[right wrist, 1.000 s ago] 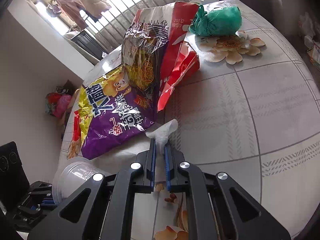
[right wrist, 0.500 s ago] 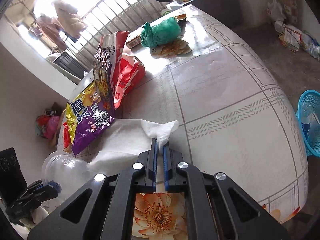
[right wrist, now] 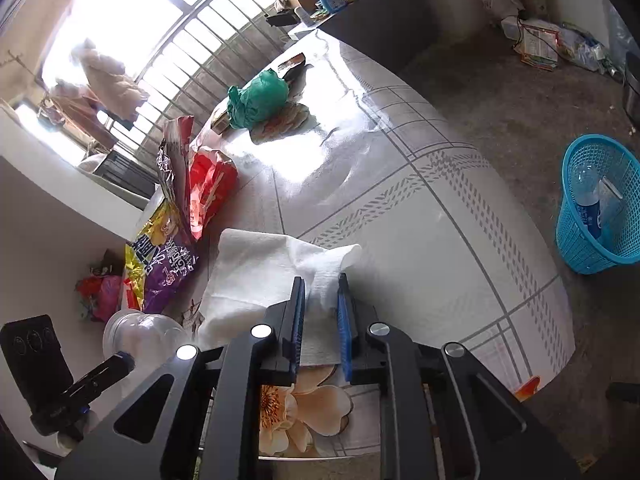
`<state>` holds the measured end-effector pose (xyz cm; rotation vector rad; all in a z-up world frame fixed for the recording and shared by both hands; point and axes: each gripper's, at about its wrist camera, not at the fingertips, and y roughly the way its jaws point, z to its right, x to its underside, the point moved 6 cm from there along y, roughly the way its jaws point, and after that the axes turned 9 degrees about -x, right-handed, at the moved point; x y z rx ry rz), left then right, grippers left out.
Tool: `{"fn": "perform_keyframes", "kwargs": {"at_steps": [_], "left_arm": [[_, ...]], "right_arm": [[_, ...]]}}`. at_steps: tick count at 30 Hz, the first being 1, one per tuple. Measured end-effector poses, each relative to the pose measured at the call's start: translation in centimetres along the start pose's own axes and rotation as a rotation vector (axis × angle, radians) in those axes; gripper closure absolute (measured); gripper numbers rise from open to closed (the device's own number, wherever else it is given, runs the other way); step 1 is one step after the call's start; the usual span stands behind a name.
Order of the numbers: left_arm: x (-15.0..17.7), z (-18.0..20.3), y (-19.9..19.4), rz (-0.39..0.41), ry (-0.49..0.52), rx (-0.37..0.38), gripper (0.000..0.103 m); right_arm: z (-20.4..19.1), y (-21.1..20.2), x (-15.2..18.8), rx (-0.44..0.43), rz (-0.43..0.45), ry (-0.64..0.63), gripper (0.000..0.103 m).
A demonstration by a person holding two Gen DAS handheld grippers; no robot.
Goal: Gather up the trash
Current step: 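Grasp the clear plastic cup with the left gripper while the right grasps the tissue, then carry cup and tissue to the wastebasket and open both grippers over it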
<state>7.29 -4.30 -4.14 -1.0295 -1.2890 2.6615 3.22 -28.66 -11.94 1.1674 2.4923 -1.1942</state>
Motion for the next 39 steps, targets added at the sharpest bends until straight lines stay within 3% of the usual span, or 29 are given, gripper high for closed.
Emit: {"fn": "perform_keyframes", "kwargs": {"at_steps": [10, 13, 18, 29, 39], "left_arm": [[-0.1, 0.7, 0.6, 0.008, 0.056, -0.058, 0.099], [-0.2, 1.1, 0.6, 0.006, 0.072, -0.08, 0.099], [-0.7, 1.8, 0.5, 0.01, 0.092, -0.106, 0.099], [-3.5, 6.4, -0.3, 0.065, 0.207, -0.103, 0.099], [-6.8, 14.0, 2.9, 0.061, 0.35, -0.026, 0.099]], "right_arm": [[-1.6, 0.5, 0.7, 0.099, 0.029, -0.154, 0.079], [-1.8, 0.6, 1.0, 0.174, 0.039, -0.213, 0.092], [-1.8, -0.6, 0.9, 0.143, 0.076, -0.2, 0.097], [-0.7, -8.6, -1.5, 0.095, 0.289, -0.147, 0.098], [3.7, -17.1, -3.2, 0.143, 0.495, -0.057, 0.098]]}}
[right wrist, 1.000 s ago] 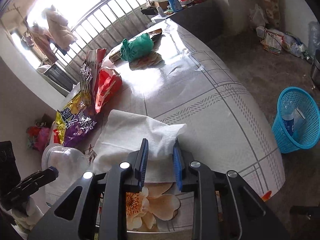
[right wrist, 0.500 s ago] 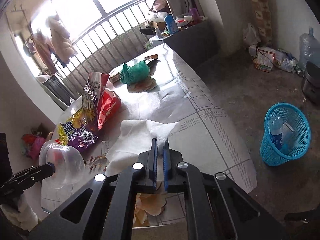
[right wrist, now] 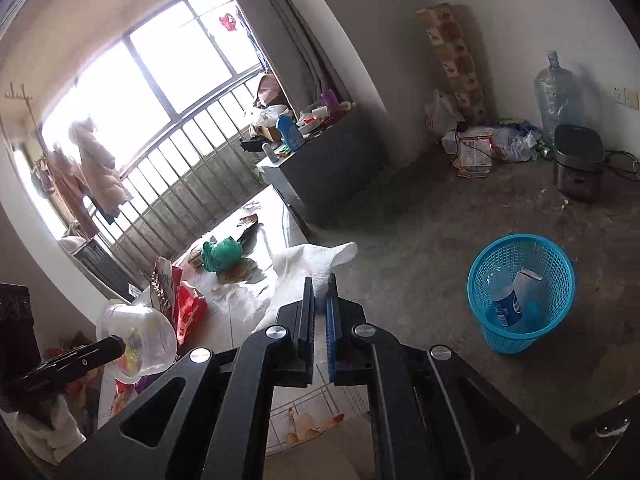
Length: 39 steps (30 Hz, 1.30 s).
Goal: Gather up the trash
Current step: 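Carry cup and tissue to the wastebasket and open both grippers over it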
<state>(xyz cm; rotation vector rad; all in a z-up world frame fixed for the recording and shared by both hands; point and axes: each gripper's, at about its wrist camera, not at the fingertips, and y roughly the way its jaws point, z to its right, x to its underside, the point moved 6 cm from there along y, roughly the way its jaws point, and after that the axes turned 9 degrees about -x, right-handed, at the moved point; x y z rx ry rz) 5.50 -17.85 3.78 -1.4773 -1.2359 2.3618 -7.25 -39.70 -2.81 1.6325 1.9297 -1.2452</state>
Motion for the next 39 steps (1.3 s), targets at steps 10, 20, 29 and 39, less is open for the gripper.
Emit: {"fn": "perform_keyframes", "kwargs": {"at_steps": [10, 20, 29, 39], "left_arm": [[-6.0, 8.9, 7.8, -0.051, 0.132, 0.181, 0.099], [-6.4, 17.8, 21.2, -0.261, 0.25, 0.293, 0.099], [-3.0, 22.8, 35.5, -0.487, 0.35, 0.278, 0.099], [-2.0, 24.0, 43.9, -0.526, 0.346, 0.202, 0.056]], "right_arm": [[11.1, -7.1, -3.4, 0.253, 0.198, 0.154, 0.098], [21.1, -6.4, -0.9, 0.462, 0.184, 0.325, 0.098], [29.9, -0.7, 0.2, 0.586, 0.11, 0.411, 0.098], [38.5, 6.3, 2.3, 0.655, 0.018, 0.564, 0.067]]}}
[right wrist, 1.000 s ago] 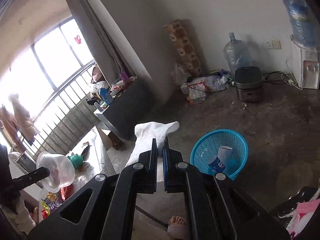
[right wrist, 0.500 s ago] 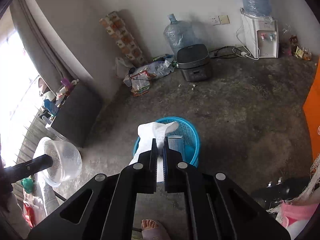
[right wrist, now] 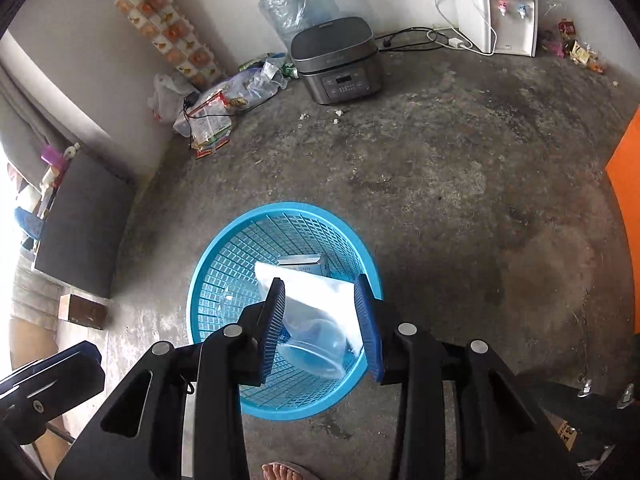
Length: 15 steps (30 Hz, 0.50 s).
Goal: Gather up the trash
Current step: 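Carry cup and tissue to the wastebasket and open both grippers over it, then move both grippers back to the snack bags on the table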
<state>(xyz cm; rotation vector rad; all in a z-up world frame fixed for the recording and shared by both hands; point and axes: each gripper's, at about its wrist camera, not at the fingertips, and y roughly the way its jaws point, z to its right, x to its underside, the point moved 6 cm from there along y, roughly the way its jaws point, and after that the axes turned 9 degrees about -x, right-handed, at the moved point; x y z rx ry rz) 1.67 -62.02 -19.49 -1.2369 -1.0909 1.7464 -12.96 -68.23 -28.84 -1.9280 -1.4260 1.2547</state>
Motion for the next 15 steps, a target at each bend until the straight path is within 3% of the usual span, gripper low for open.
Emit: {"fn": "perform_keyframes", "kwargs": {"at_steps": [7, 10, 15], "left_arm": [[-0.3, -1.1, -6.4, 0.142, -0.003, -0.022, 0.047], [0.2, -1.4, -11.4, 0.232, -0.009, -0.017, 0.041], [2.2, -2.3, -21.2, 0.424, -0.031, -0.029, 0.021]], "right_arm": [[-0.8, -3.4, 1.5, -0.072, 0.033, 0.004, 0.067], [-2.5, -6.4, 1.8, -0.119, 0.069, -0.024, 0.067], [-7.3, -12.6, 2.3, -0.206, 0.15, -0.145, 0.06]]}}
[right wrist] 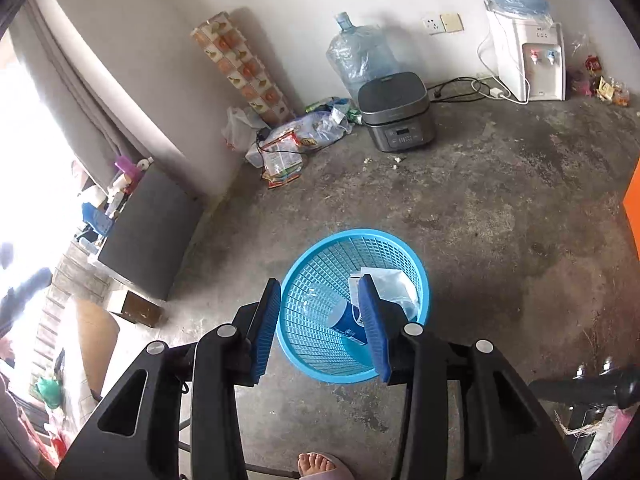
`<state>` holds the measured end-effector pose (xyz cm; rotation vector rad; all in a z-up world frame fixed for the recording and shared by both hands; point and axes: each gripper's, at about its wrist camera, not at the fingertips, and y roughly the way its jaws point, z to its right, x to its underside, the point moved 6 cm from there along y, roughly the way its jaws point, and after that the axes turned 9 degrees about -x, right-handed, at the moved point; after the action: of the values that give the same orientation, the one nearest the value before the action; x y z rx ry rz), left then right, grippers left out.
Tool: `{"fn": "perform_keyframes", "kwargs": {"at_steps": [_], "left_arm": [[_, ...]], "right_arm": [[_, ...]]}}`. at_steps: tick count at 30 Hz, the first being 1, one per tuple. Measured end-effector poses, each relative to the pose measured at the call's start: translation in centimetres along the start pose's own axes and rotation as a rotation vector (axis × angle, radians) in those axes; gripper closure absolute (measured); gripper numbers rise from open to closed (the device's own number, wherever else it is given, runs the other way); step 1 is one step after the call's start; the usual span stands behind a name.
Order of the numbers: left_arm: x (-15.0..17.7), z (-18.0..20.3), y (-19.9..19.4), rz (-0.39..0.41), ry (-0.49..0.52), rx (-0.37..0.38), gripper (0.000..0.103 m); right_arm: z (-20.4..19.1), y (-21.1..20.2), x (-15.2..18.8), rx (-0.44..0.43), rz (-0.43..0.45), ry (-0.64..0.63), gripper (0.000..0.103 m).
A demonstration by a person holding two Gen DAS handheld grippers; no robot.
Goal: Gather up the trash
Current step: 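Move both grippers back to the snack bags on the table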
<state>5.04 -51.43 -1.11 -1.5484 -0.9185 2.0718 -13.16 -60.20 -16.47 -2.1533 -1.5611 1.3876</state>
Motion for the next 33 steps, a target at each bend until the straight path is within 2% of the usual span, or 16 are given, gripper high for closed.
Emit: {"fn": "perform_keyframes", "kwargs": {"at_steps": [5, 9, 12, 14, 17, 23, 29, 33], "left_arm": [[-0.1, -2.1, -9.9, 0.159, -0.035, -0.091, 0.012], [1.8, -4.7, -16.4, 0.252, -0.081, -0.248, 0.009], [4.5, -7.1, -19.9, 0.273, -0.131, -0.354, 0.009], [6.4, -9.0, -22.3, 0.275, -0.182, -0.39, 0.009], [9.3, -11.8, -26.2, 0.3, -0.275, -0.424, 0.009], [16.5, -17.5, -33.7, 0.32, -0.391, -0.541, 0.009], [25.2, -21.5, -42.0, 0.376, -0.505, -0.688, 0.009], [29.6, -23.5, -45.2, 0.38, -0.592, -0.754, 0.009]], "right_arm": [[-7.0, -5.2, -0.4, -0.083, 0.079, -0.181, 0.047], [-12.6, -9.1, 0.3, -0.159, 0.144, -0.309, 0.034], [-16.4, -11.4, 1.5, -0.216, 0.18, -0.397, 0.022], [-18.8, -12.8, 2.5, -0.248, 0.198, -0.455, 0.014], [-22.1, -14.3, 4.0, -0.284, 0.2, -0.549, 0.013], [-26.7, -16.3, 7.0, -0.411, 0.115, -0.624, 0.013], [-30.9, -15.7, 11.6, -0.53, -0.042, -0.662, 0.013], [-34.5, -14.7, 15.4, -0.619, -0.161, -0.699, 0.013]]}}
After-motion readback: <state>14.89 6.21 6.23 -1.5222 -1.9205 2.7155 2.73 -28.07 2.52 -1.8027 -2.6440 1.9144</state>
